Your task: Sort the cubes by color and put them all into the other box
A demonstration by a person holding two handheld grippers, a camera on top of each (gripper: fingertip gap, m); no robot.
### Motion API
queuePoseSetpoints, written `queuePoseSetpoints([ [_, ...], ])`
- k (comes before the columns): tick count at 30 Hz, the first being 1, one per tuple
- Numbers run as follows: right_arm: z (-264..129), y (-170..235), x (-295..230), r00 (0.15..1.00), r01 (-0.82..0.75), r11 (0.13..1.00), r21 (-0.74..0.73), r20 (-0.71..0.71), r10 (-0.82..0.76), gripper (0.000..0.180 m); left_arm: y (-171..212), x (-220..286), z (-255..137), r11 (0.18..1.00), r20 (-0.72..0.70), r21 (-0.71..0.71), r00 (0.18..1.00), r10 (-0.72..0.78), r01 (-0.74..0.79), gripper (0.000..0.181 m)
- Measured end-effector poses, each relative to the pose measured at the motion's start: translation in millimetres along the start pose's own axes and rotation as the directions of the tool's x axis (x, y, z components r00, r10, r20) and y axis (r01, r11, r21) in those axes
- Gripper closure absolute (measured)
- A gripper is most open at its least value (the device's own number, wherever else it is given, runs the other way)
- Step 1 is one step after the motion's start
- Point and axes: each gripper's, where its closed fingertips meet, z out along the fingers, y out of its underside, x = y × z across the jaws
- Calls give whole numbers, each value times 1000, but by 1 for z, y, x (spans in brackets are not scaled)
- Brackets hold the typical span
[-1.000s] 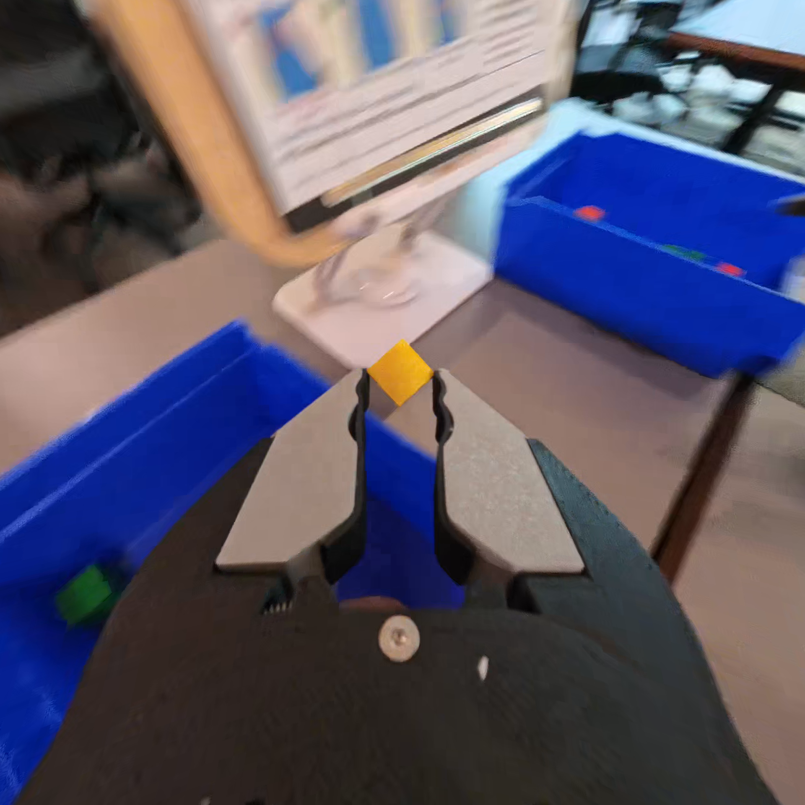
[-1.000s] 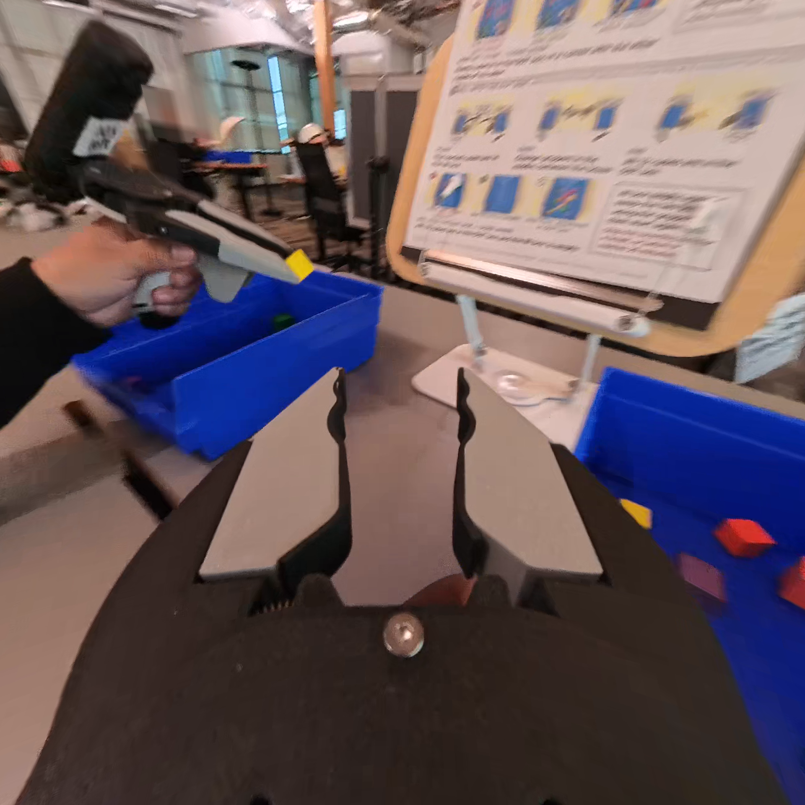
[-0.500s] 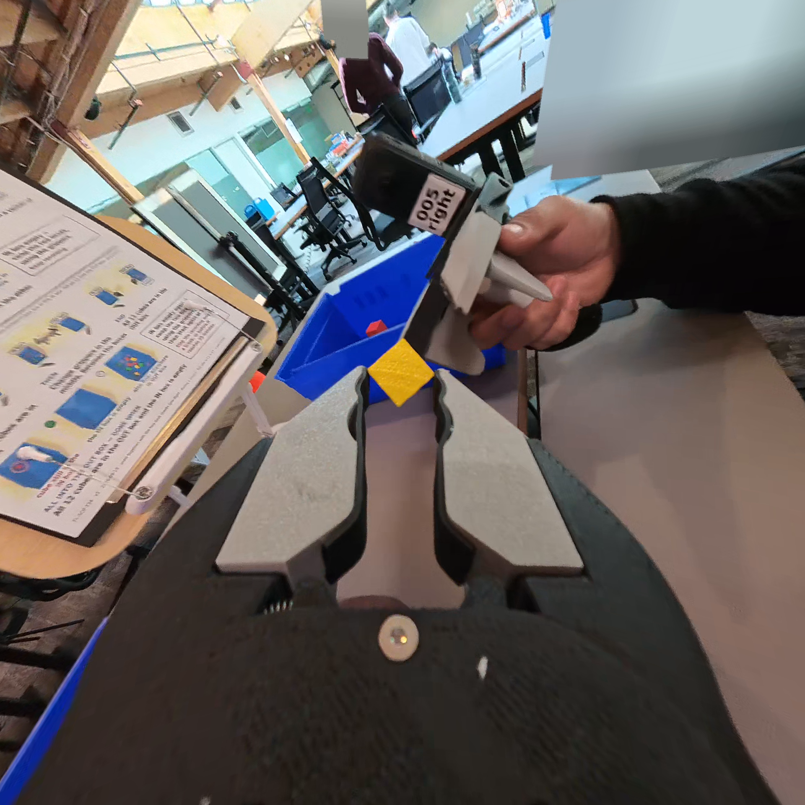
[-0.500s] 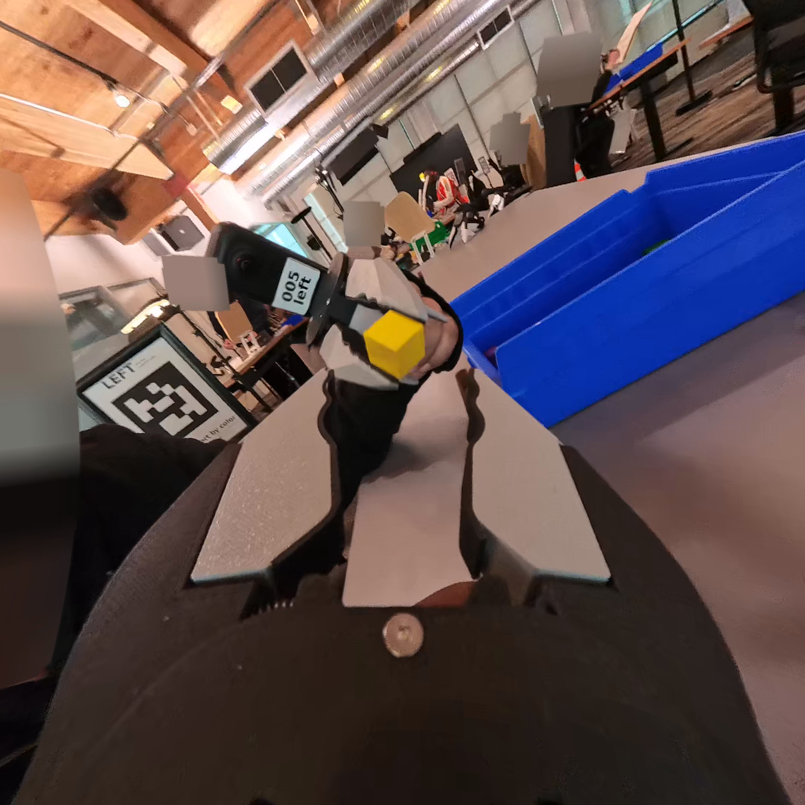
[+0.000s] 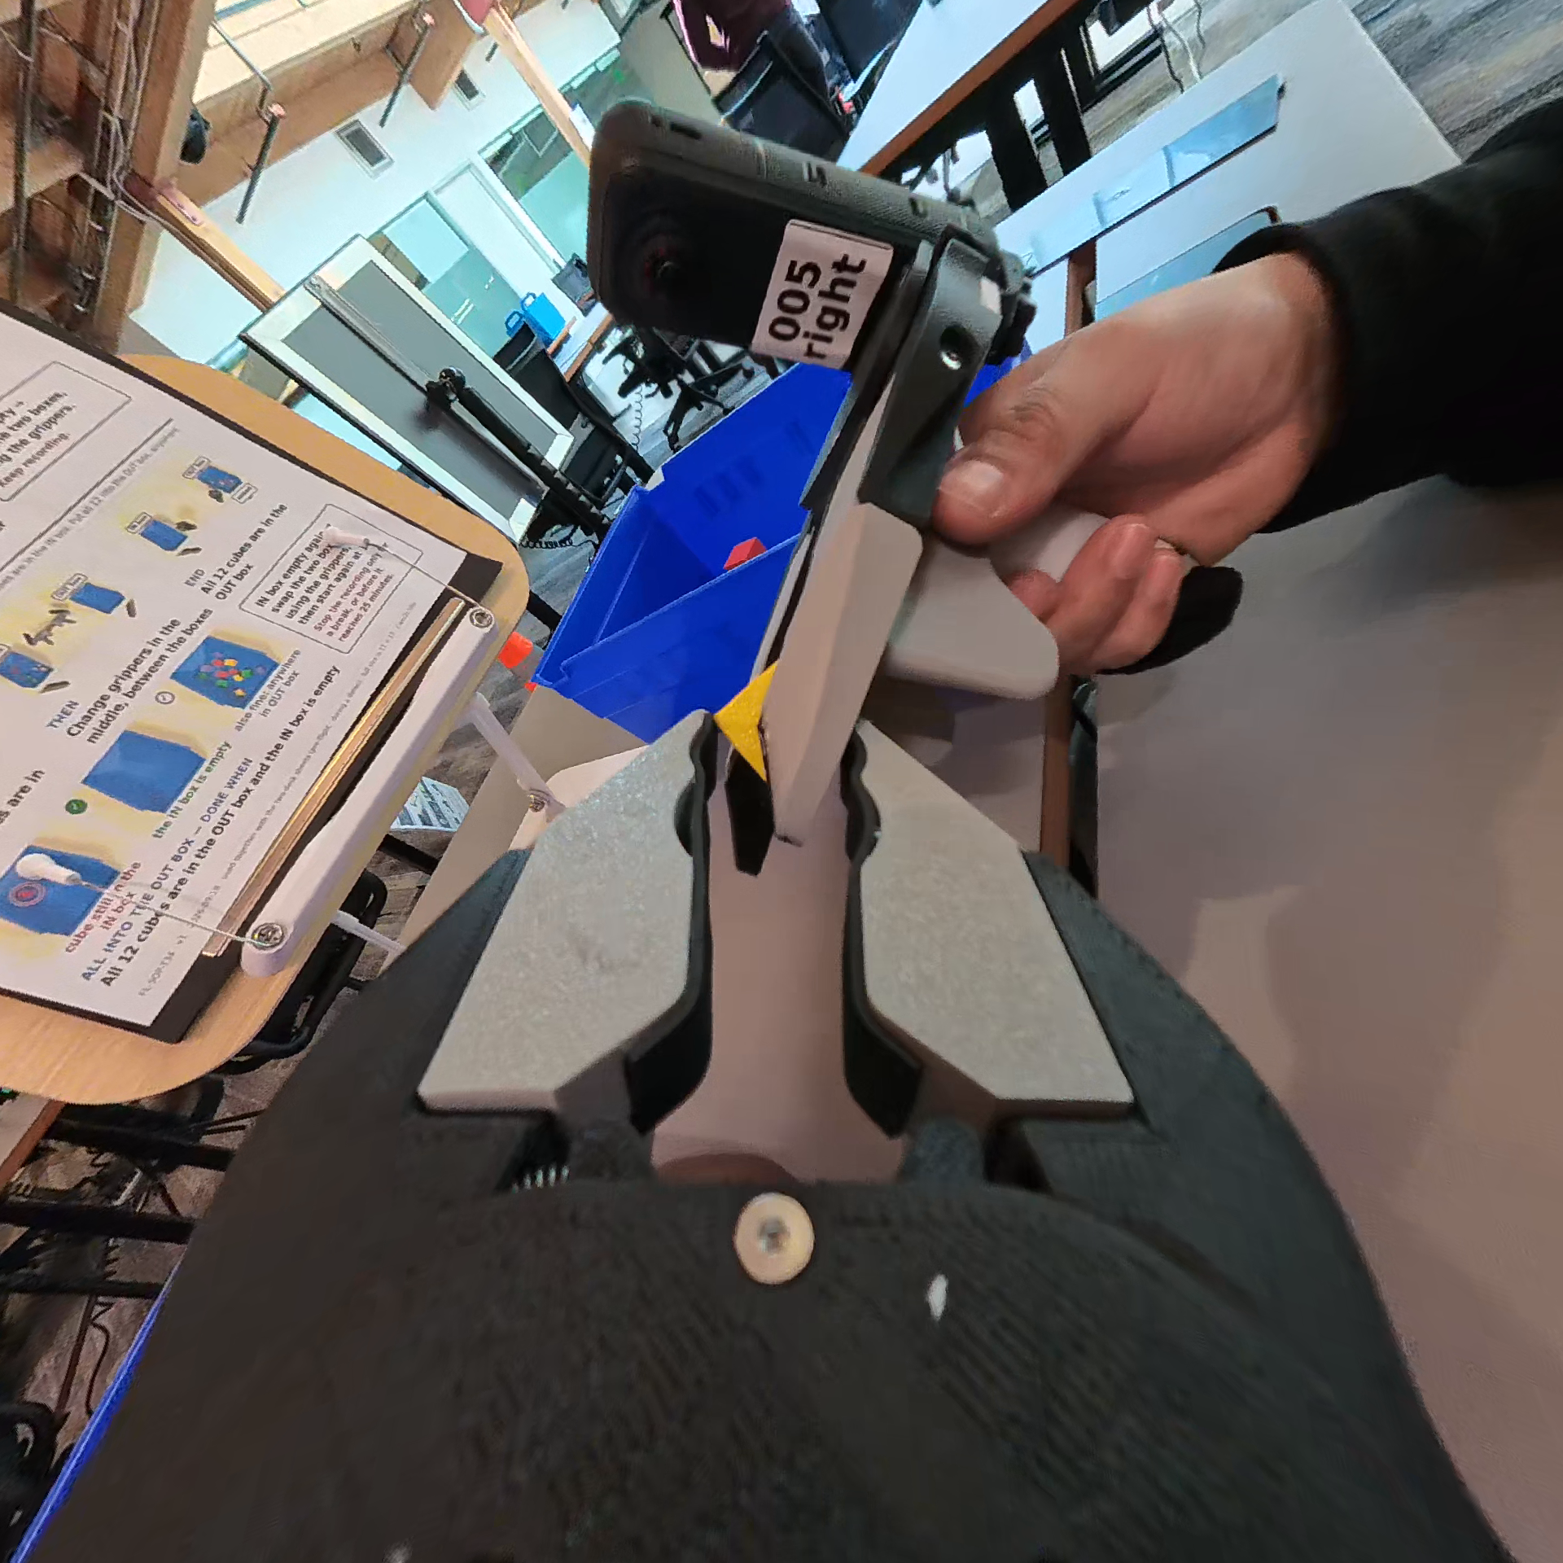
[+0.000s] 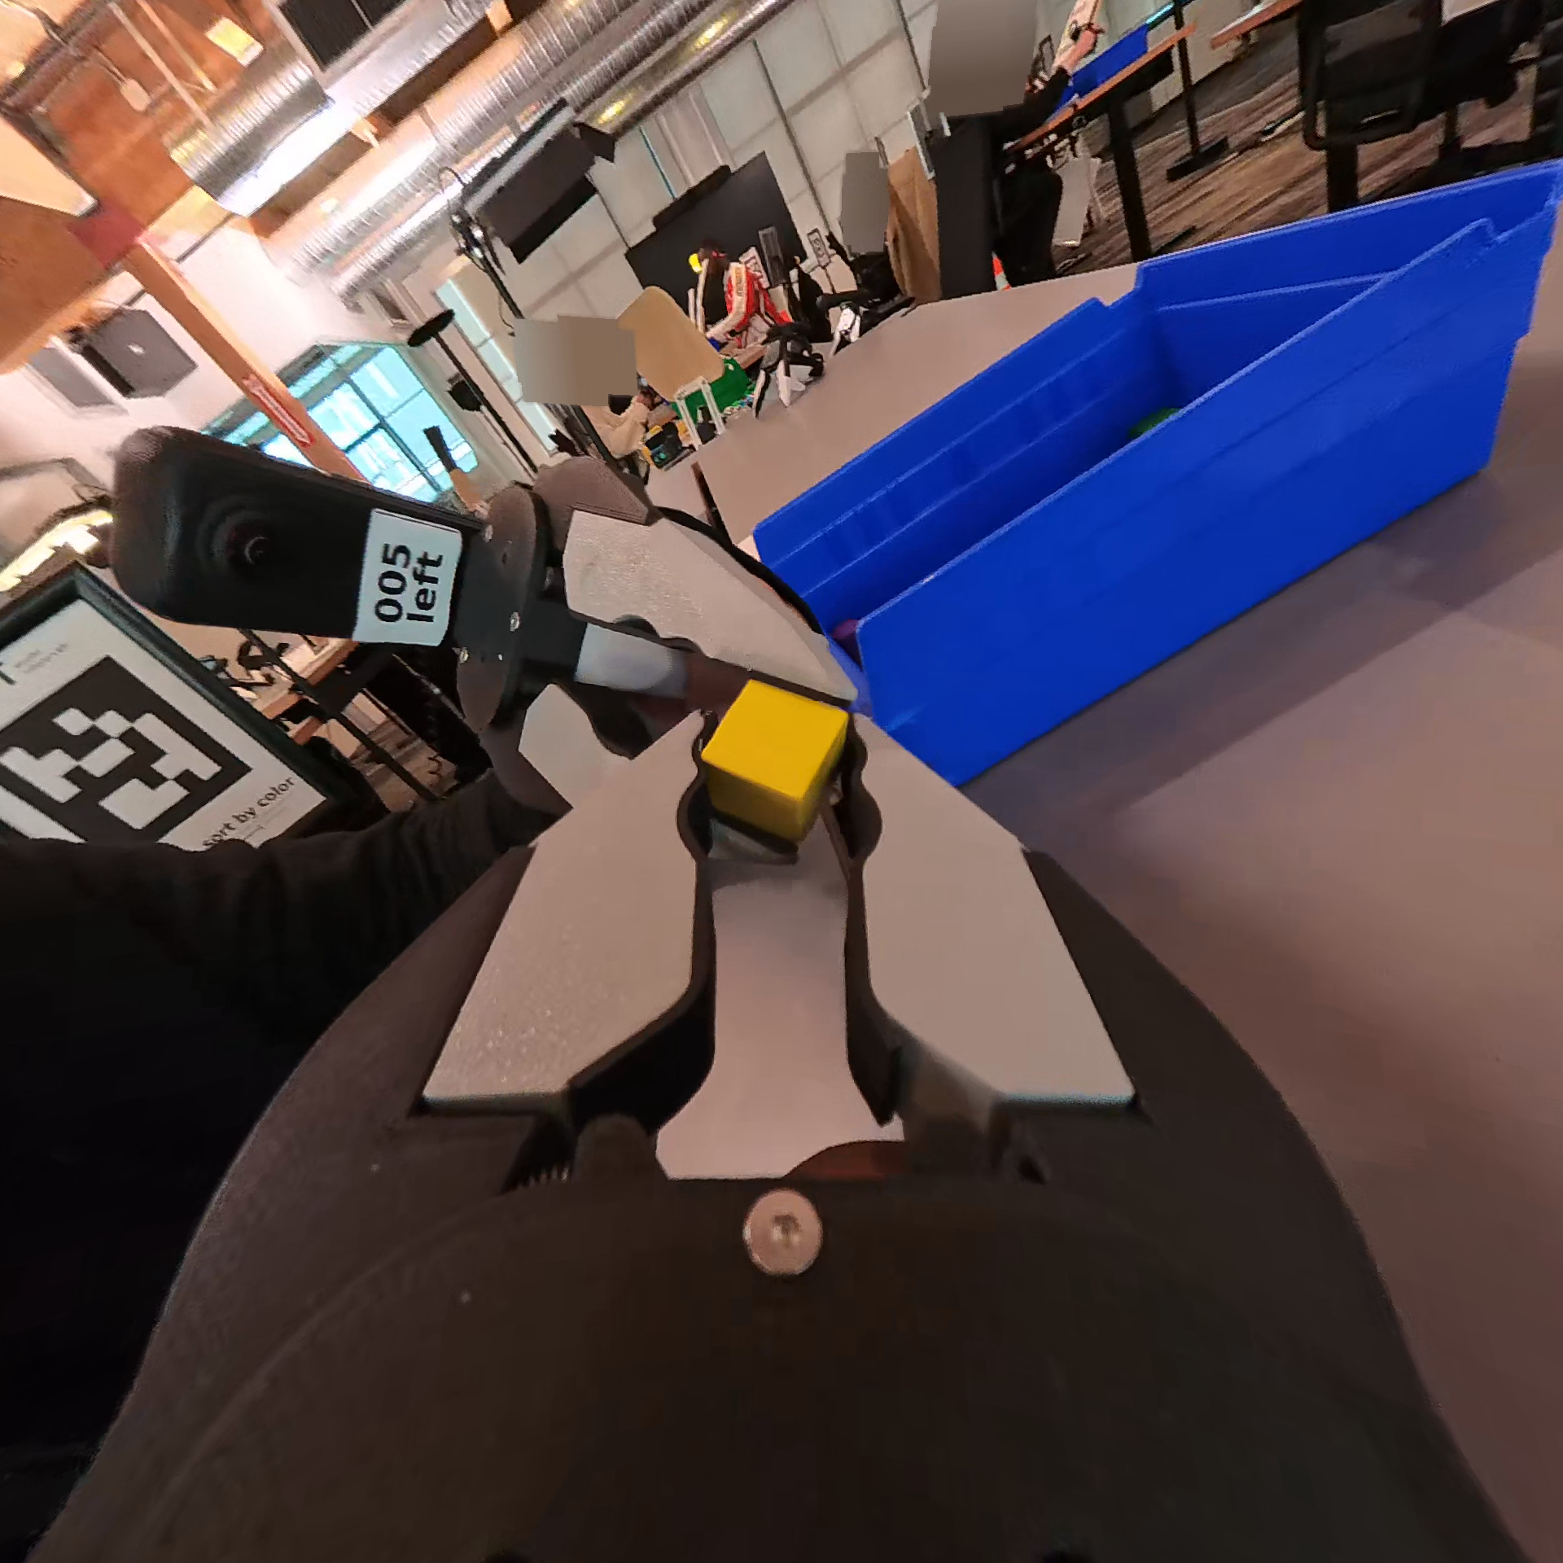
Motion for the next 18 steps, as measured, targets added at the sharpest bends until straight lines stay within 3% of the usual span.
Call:
queuePoseSetpoints([
  [5,-13,-13,6,997,50,998,47,-66,-47,154,3,-3,-1,999,47,0,998,32,-32,166],
  [9,-50,-51,11,977,150,967,208,-181,-113,154,2,-8,-6,1000,64,25,998,1,-3,166],
  [12,-108,-94,19,884,351,853,386,-437,-166,154,8,-19,-6,999,108,10,994,-35,34,166],
  [14,-162,-110,36,703,507,780,366,-699,-129,153,16,-22,-4,999,124,-20,991,-44,46,165],
  [16,-227,-110,68,375,570,790,225,-927,-7,153,22,-23,-2,997,137,-49,990,-44,51,164],
  [17,-253,-105,82,220,555,820,138,-975,15,149,26,-24,0,996,144,-67,989,-44,54,164],
  [18,-275,-97,96,106,515,853,84,-994,33,123,30,-26,0,994,157,-89,987,-45,60,164],
])
